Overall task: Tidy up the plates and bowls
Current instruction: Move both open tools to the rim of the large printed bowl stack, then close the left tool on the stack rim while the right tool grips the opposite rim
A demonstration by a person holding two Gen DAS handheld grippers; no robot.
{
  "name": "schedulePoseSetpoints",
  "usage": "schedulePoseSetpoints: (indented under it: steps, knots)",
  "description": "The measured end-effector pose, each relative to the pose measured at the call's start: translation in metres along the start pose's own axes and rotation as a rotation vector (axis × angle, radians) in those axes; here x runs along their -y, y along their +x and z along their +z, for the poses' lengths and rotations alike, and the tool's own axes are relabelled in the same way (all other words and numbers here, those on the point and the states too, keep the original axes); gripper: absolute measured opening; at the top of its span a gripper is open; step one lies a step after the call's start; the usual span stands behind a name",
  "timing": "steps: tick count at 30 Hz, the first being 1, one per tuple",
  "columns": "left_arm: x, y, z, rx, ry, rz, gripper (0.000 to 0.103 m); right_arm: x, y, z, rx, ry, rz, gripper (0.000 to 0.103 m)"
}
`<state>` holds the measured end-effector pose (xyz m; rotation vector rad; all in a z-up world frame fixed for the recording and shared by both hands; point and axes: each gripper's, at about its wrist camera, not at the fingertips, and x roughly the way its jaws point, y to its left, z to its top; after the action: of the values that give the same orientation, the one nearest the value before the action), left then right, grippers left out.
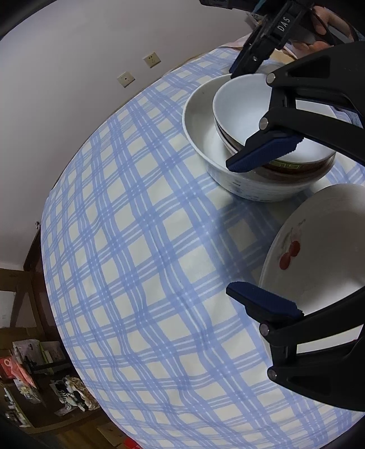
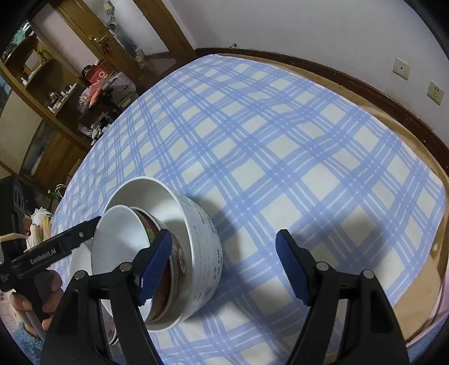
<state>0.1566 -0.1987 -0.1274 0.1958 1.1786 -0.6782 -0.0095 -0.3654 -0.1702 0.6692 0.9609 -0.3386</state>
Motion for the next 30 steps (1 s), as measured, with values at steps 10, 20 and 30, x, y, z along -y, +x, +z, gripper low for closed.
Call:
schedulePoseSetpoints:
  steps: [10, 20, 30]
  knots:
    - [0.0, 0.002, 0.003, -0.06, 0.013, 0.011, 0.079, -0.003, 0.008, 0.002, -0.032, -0.002, -0.013, 0.073]
    - [0.006, 0.006, 0.006, -0.091, 0.038, 0.061, 0.079, -0.005, 0.014, 0.004, -0.064, -0.045, -0.071, 0.072]
    - [0.01, 0.014, 0.004, -0.129, -0.007, 0.042, 0.057, -0.006, 0.017, 0.003, -0.092, -0.058, -0.014, 0.046]
